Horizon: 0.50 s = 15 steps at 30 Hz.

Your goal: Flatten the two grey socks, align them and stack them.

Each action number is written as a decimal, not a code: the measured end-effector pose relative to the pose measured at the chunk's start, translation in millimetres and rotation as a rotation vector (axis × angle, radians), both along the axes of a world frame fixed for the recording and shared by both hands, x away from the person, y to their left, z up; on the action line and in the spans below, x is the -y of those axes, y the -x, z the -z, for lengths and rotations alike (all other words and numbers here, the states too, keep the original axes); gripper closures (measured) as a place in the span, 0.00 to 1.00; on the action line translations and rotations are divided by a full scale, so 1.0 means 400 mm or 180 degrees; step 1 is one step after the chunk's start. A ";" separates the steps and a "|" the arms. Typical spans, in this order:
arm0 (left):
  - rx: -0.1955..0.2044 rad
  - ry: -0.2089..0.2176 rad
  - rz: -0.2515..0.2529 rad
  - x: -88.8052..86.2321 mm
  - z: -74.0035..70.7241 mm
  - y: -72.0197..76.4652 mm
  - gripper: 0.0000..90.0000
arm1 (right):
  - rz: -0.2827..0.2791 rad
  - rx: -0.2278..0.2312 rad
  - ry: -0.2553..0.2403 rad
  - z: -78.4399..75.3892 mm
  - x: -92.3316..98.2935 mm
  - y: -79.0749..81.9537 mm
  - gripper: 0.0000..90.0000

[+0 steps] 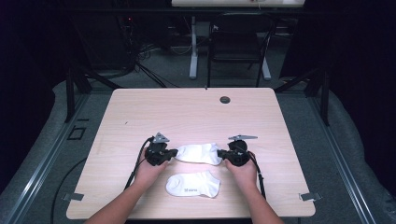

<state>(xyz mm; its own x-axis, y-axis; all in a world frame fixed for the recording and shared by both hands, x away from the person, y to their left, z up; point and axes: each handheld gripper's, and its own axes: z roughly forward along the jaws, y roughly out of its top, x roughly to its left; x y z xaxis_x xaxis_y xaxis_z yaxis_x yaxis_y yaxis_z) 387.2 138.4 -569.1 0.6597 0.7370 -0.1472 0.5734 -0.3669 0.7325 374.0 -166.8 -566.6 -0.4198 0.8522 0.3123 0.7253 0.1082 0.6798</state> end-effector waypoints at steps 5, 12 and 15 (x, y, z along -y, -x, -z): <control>0.0006 -0.0011 0.0010 -0.004 -0.004 0.000 1.00 | -0.0023 0.0029 0.0010 -0.006 -0.003 0.002 0.96; 0.0073 -0.0041 -0.0099 -0.001 0.009 -0.016 0.90 | -0.0033 0.0001 0.0022 0.000 -0.006 -0.001 0.96; 0.0110 -0.0050 -0.0133 0.005 0.018 -0.023 0.83 | -0.0033 -0.0006 0.0018 0.001 -0.007 -0.002 0.96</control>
